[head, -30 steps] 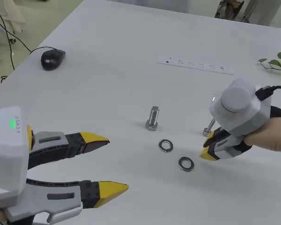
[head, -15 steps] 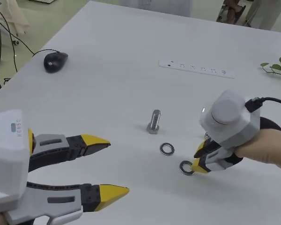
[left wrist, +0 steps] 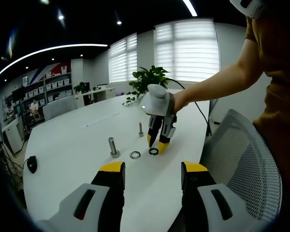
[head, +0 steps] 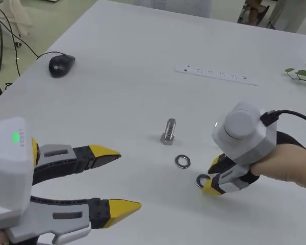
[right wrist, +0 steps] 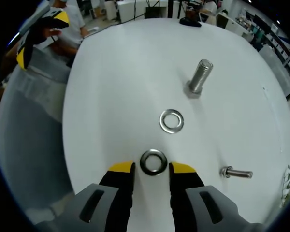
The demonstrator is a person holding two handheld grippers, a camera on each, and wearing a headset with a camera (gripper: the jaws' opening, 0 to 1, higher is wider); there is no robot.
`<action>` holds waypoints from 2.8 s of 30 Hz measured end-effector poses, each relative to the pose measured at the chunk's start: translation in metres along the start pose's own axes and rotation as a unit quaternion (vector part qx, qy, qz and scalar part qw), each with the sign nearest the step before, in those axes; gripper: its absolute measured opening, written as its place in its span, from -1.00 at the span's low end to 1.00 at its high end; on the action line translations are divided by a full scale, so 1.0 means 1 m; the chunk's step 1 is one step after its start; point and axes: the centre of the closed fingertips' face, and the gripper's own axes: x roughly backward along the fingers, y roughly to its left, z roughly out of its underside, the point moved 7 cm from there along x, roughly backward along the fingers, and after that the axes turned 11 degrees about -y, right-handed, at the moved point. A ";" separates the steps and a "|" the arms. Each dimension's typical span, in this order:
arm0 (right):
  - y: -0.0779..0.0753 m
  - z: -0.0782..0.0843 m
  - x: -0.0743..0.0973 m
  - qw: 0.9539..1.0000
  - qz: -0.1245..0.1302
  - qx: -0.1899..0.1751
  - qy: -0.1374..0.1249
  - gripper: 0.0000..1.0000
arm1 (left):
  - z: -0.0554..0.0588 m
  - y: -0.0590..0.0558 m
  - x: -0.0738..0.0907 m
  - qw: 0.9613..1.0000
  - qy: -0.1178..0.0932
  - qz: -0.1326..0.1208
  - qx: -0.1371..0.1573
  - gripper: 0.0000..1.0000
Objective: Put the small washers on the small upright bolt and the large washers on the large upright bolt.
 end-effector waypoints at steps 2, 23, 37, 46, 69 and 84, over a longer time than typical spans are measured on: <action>0.000 0.001 -0.001 1.000 -0.001 -0.002 0.002 -0.41 | 0.000 0.000 0.000 1.000 0.001 -0.001 0.000 -0.10; 0.002 -0.002 -0.004 1.000 0.002 0.012 0.018 -0.44 | 0.000 0.004 -0.005 1.000 -0.002 -0.002 0.003 -0.10; 0.003 -0.004 -0.005 1.000 0.008 0.005 0.016 -0.50 | 0.001 0.002 -0.003 1.000 -0.002 -0.004 0.003 -0.10; 0.003 -0.005 -0.005 1.000 0.004 0.019 0.019 -0.56 | 0.002 0.001 -0.002 1.000 -0.002 -0.005 0.003 -0.10; -0.007 -0.025 0.011 0.999 0.003 0.045 0.017 -0.57 | 0.001 0.004 -0.007 1.000 -0.001 0.001 0.003 -0.10; -0.022 -0.067 0.025 0.997 0.016 0.075 -0.006 -0.57 | 0.002 0.005 -0.006 1.000 -0.001 -0.001 0.005 -0.10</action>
